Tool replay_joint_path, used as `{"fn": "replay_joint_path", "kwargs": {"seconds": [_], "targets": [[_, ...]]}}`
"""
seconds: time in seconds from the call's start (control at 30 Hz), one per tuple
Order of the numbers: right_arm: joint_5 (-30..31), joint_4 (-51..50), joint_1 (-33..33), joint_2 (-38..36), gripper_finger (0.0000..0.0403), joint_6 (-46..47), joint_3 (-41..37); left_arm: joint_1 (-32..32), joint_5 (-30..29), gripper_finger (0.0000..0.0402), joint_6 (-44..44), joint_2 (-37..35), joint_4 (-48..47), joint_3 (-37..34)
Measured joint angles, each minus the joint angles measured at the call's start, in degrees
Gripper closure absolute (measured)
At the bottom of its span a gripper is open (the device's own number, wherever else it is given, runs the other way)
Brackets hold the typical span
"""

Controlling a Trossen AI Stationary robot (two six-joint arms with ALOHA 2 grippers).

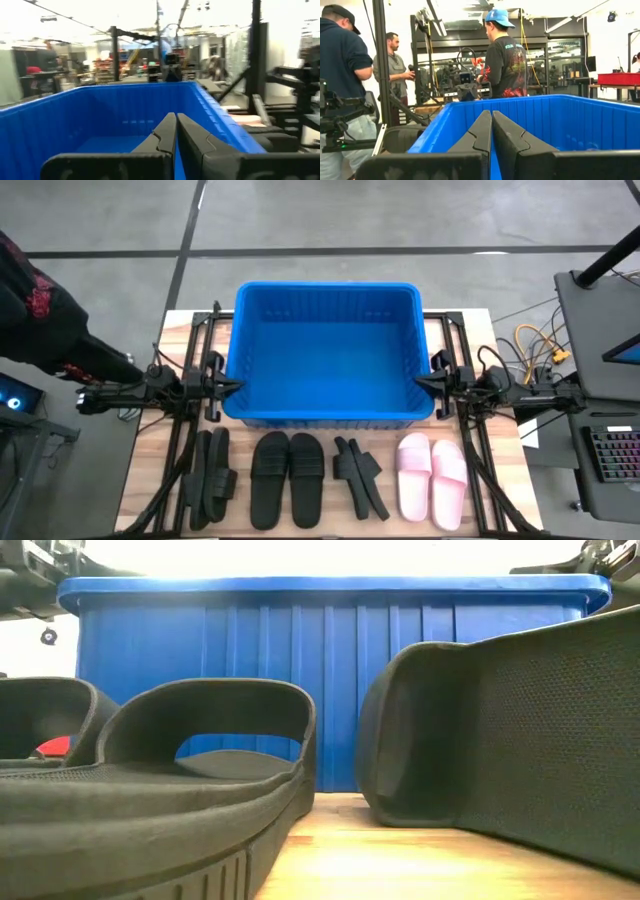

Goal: Pick and place slides into bin
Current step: Put the black slide into the blue container

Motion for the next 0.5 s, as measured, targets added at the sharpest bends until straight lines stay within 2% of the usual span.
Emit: {"fn": "replay_joint_path", "kwargs": {"seconds": [0.13,0.23,0.4,0.5], "targets": [[-0.01,3.96,-0.01,0.02,0.0394,0.81,-0.01,0.0,-0.01,0.0402,-0.27,-0.01,2.57,0.0],[0.0,11.41,-0.01,0.02,0.0394,5.92,-0.01,0.0,-0.03,0.0402,-0.28,0.0,5.23,0.0],[1.37,26.32,-0.02,0.0,0.0394,8.91,0.0,0.0,-0.6,0.0402,-0.45,0.05,16.05,0.0],[2.59,30.33,-0.02,0.0,0.0394,11.33,0.04,0.0,-0.15,0.0402,-0.49,0.25,23.79,0.0]]}}
